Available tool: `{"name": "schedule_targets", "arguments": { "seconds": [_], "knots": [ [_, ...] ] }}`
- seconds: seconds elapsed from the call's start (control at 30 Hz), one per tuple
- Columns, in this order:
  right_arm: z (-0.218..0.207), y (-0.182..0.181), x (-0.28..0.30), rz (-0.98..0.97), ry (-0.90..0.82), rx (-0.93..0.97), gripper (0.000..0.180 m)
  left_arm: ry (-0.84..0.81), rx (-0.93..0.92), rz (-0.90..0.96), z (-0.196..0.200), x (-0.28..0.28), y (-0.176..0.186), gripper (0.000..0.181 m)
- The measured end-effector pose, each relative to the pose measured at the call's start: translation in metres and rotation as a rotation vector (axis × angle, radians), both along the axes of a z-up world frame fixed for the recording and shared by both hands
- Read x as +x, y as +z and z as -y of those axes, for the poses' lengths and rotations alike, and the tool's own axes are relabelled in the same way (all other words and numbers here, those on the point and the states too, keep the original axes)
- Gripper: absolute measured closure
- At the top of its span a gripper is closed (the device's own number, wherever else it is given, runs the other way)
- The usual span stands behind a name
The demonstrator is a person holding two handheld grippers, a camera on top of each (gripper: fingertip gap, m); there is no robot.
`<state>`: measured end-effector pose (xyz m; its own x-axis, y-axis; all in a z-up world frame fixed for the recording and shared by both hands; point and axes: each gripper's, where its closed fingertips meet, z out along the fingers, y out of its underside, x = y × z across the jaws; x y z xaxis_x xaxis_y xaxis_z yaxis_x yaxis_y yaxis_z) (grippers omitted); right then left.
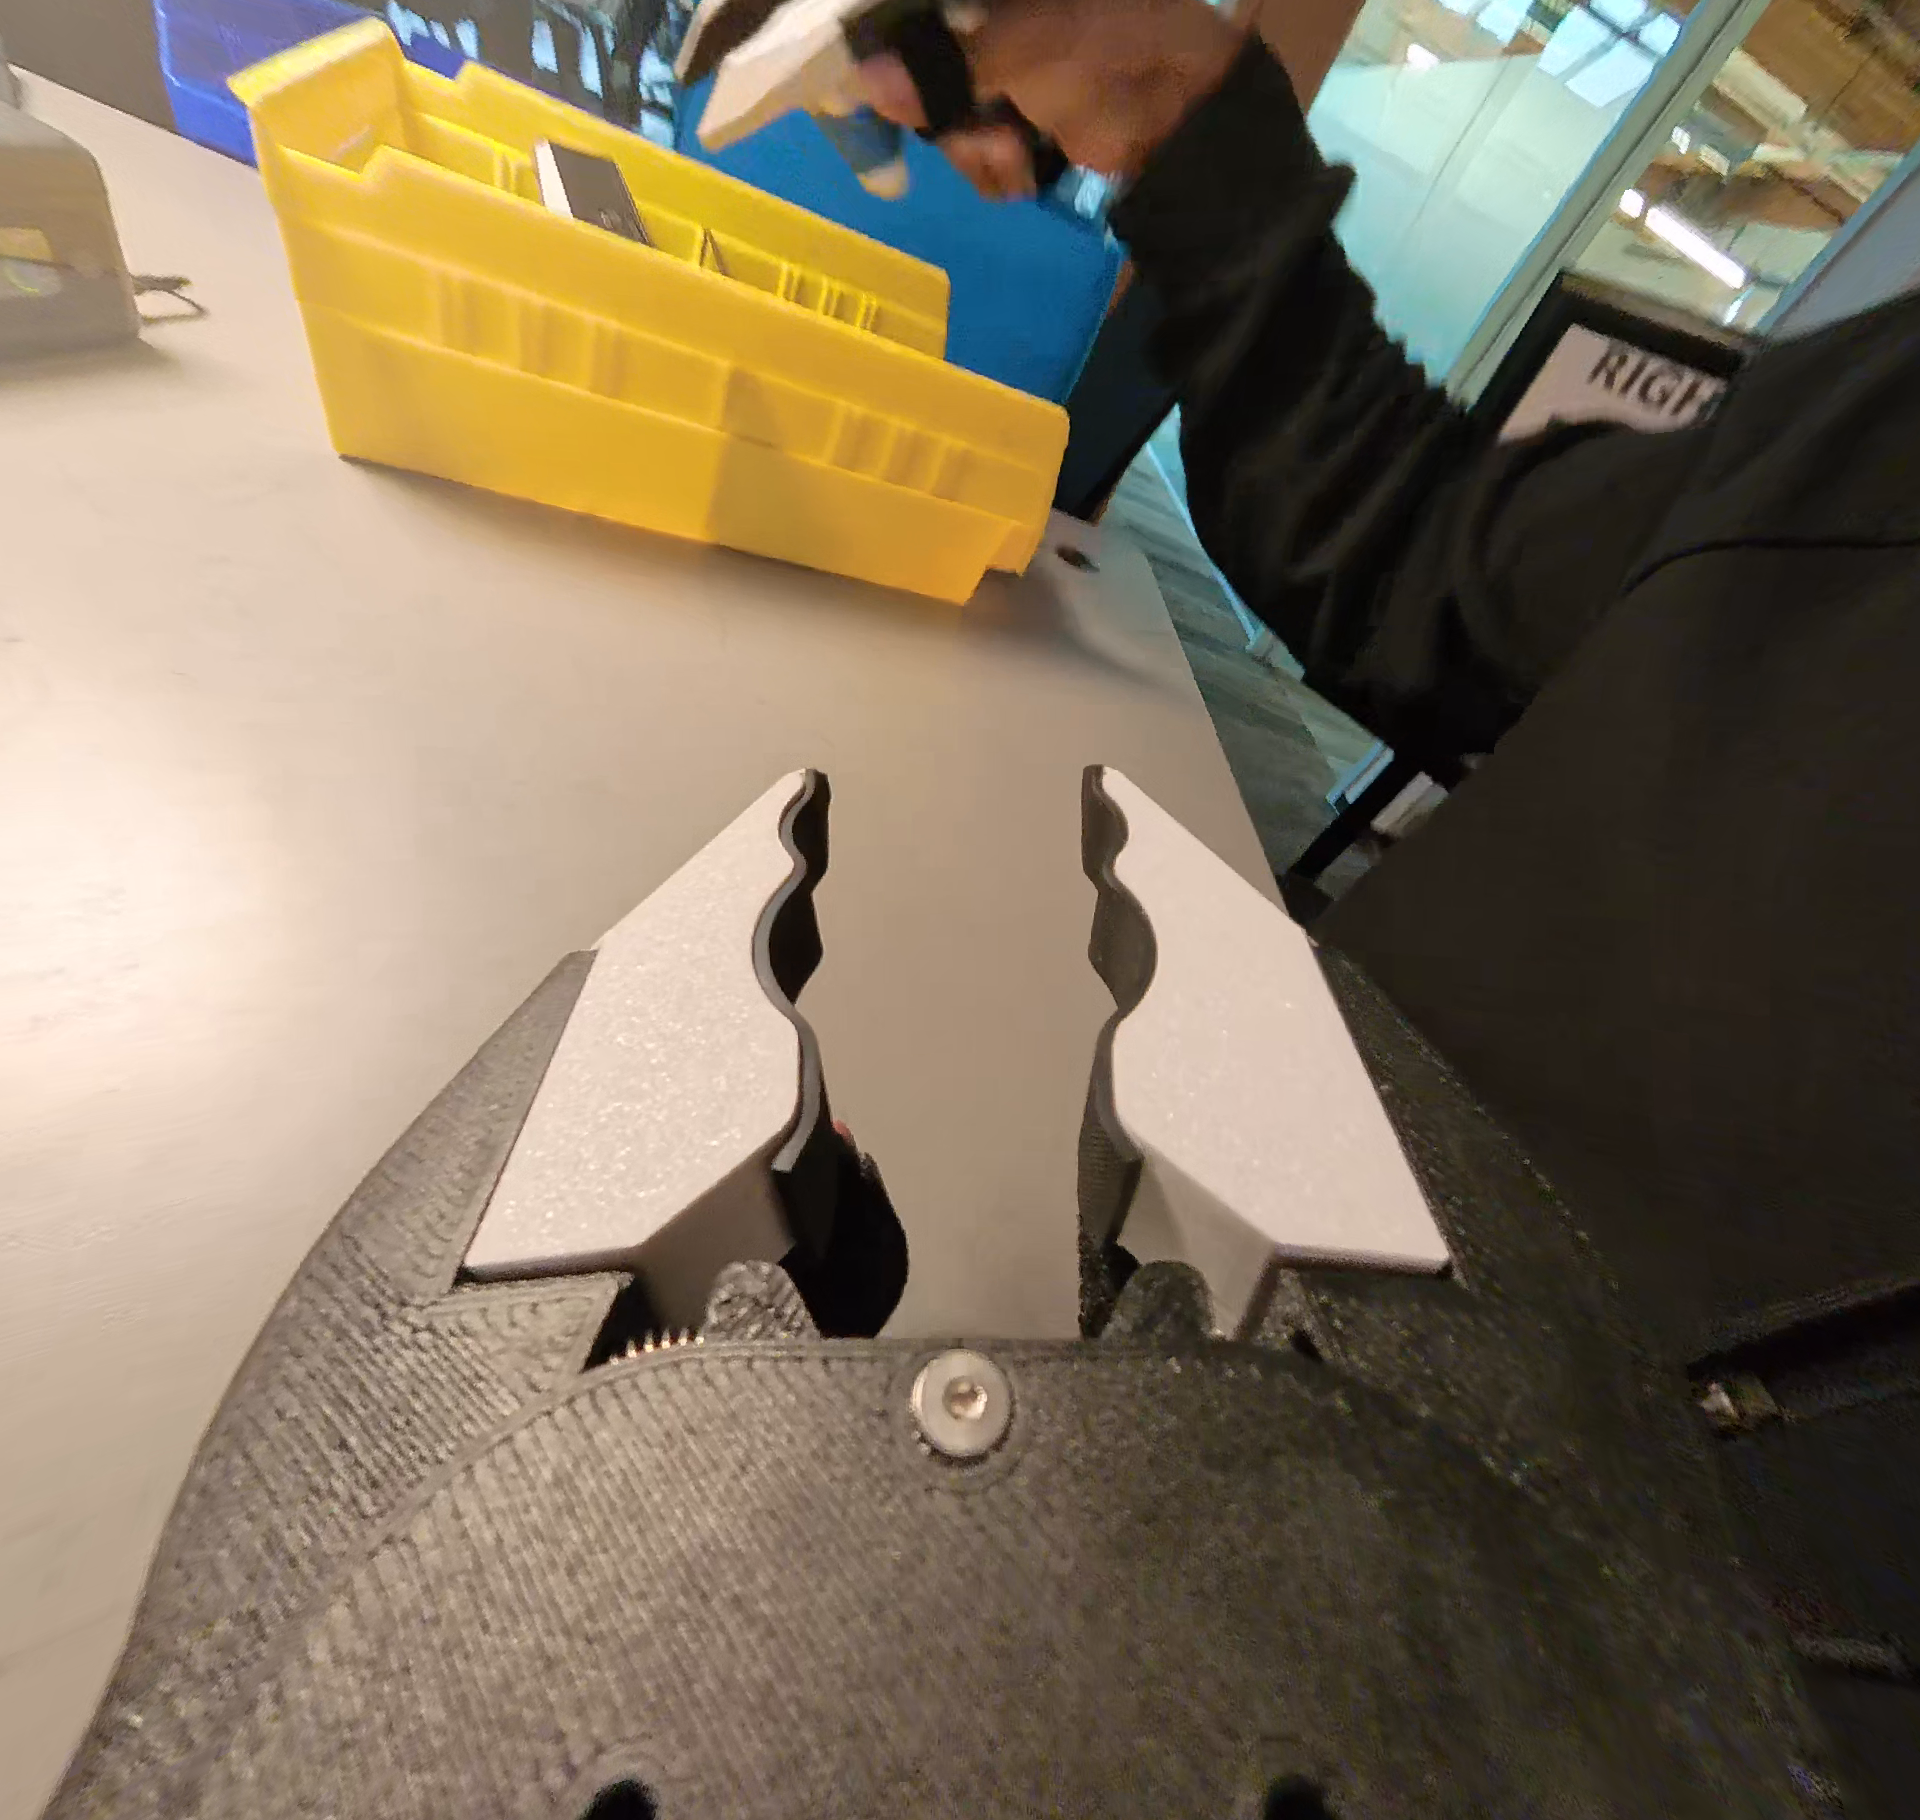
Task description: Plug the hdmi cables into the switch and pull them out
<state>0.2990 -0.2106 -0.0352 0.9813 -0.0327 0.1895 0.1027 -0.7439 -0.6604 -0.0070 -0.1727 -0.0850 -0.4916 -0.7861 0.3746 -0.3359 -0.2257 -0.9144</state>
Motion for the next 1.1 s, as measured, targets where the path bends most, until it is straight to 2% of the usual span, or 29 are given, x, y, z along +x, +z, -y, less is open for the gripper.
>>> {"name": "schedule_targets", "arguments": {
  "seconds": [0.13, 0.23, 0.33, 0.43, 0.47, 0.53, 0.63, 0.8, 0.97, 1.03, 1.1],
  "knots": [
    [-0.017, 0.06, -0.136, -0.269, 0.187, 0.477, 0.132, 0.07, -0.157, 0.103, -0.009, 0.005, 0.027, 0.131],
    [-0.027, 0.089, -0.216, -0.59, 0.233, 0.893, 0.126, 0.095, -0.444, 0.222, -0.015, 0.005, 0.06, 0.122],
    [-0.031, 0.099, -0.26, -0.965, 0.224, 1.253, 0.113, 0.049, -0.722, 0.377, -0.009, -0.003, 0.094, 0.121],
    [-0.027, 0.101, -0.272, -1.221, 0.203, 1.507, 0.098, 0.008, -0.84, 0.458, 0.013, -0.009, 0.107, 0.121],
    [-0.024, 0.103, -0.275, -1.234, 0.211, 1.552, 0.096, 0.024, -0.832, 0.464, 0.021, -0.009, 0.106, 0.119],
    [-0.014, 0.111, -0.281, -1.232, 0.271, 1.632, 0.096, 0.155, -0.819, 0.515, 0.014, -0.014, 0.102, 0.121],
    [-0.003, 0.118, -0.291, -1.205, 0.322, 1.648, 0.095, 0.173, -0.755, 0.542, 0.03, -0.025, 0.1, 0.118],
    [0.006, 0.128, -0.306, -1.099, 0.345, 1.595, 0.102, 0.185, -0.523, 0.55, 0.063, -0.023, 0.102, 0.114],
    [0.036, 0.15, -0.303, -0.984, 0.287, 1.68, 0.115, 0.102, -0.633, 0.543, 0.076, -0.028, 0.111, 0.117],
    [0.046, 0.157, -0.306, -0.965, 0.259, 1.688, 0.117, 0.05, -0.713, 0.554, 0.081, -0.034, 0.113, 0.134],
    [0.04, 0.155, -0.311, -0.955, 0.227, 1.605, 0.122, -0.003, -0.842, 0.559, 0.082, -0.039, 0.113, 0.141]
  ]
}}
